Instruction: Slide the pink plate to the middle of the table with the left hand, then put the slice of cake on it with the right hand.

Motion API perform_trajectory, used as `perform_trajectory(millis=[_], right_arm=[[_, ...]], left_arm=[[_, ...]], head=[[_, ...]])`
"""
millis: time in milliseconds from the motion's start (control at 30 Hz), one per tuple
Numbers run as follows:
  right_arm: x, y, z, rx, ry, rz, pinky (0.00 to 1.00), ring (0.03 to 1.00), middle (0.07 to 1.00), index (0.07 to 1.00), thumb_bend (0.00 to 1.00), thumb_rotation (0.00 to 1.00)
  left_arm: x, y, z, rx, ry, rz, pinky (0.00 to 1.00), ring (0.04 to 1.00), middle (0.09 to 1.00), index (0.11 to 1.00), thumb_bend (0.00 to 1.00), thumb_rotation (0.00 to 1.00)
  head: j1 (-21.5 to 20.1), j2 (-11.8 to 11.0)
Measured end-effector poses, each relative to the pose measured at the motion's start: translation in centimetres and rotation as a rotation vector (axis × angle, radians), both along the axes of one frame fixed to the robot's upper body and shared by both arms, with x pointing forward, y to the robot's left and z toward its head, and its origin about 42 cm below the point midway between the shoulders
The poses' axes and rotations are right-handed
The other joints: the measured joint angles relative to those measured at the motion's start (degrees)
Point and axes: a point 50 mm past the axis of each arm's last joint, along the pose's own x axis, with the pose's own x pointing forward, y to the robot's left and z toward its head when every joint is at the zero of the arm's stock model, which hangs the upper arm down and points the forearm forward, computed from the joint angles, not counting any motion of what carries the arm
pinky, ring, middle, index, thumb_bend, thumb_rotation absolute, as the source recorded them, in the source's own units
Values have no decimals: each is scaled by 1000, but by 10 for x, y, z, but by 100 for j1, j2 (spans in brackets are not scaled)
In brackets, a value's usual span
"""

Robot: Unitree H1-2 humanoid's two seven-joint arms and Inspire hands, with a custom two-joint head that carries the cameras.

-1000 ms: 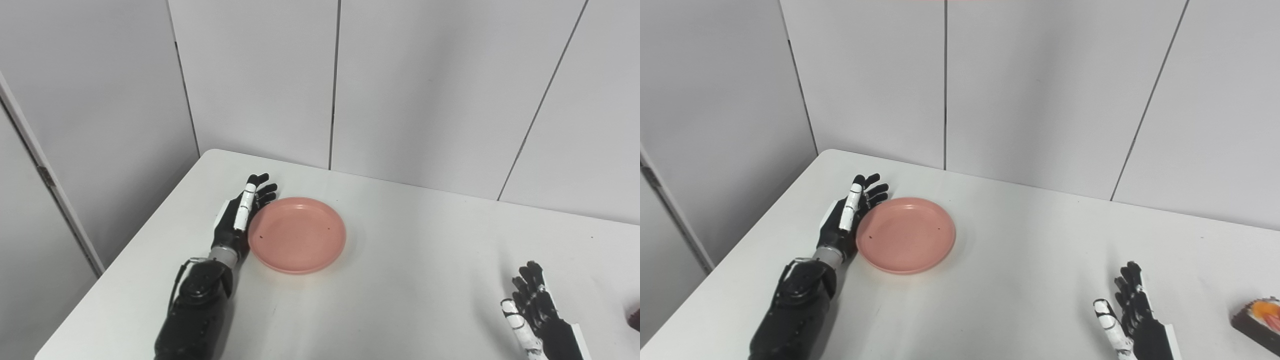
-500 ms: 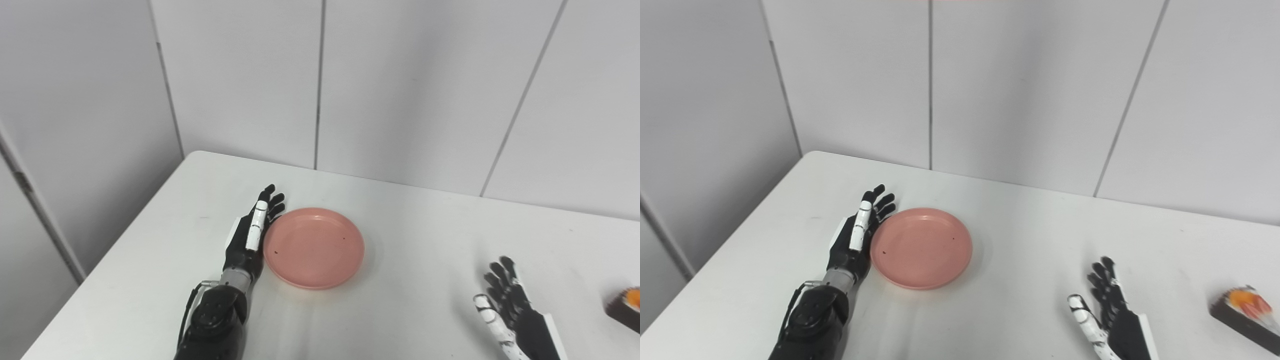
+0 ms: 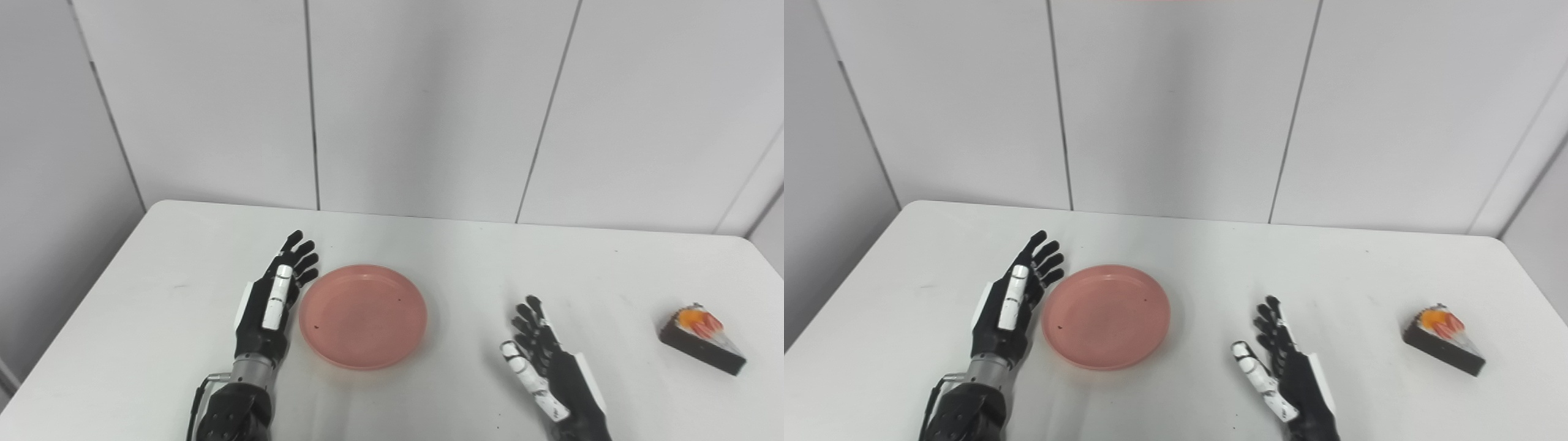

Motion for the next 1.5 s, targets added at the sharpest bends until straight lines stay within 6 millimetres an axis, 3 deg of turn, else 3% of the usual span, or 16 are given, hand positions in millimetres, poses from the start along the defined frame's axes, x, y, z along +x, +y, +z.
perform_trajectory(millis=[200,367,533,967,1500], right_arm=[[1,8,1,-21,-8,-22,919,941,960,983,445,652],[3,12,2,-29,-13,-28,914,937,959,981,429,634],[4,12,-2,-44,-2,-31,911,936,958,980,435,645],[5,11,-4,-48,3,-49,908,933,953,978,469,667],[5,11,-4,-47,3,-49,901,928,949,976,463,662]], left_arm=[[-7,-6,0,29,-3,-64,891,918,927,922,618,965],[-8,-11,-1,54,-2,-90,905,933,932,929,587,974],[-8,-17,-1,84,0,-110,922,940,942,946,623,985],[-6,-15,-1,68,-3,-105,934,957,960,951,639,979],[2,-7,3,57,-89,-76,942,964,974,970,582,1000]], head=[[-272,70],[-282,88],[-255,88],[-237,79],[-229,70]])
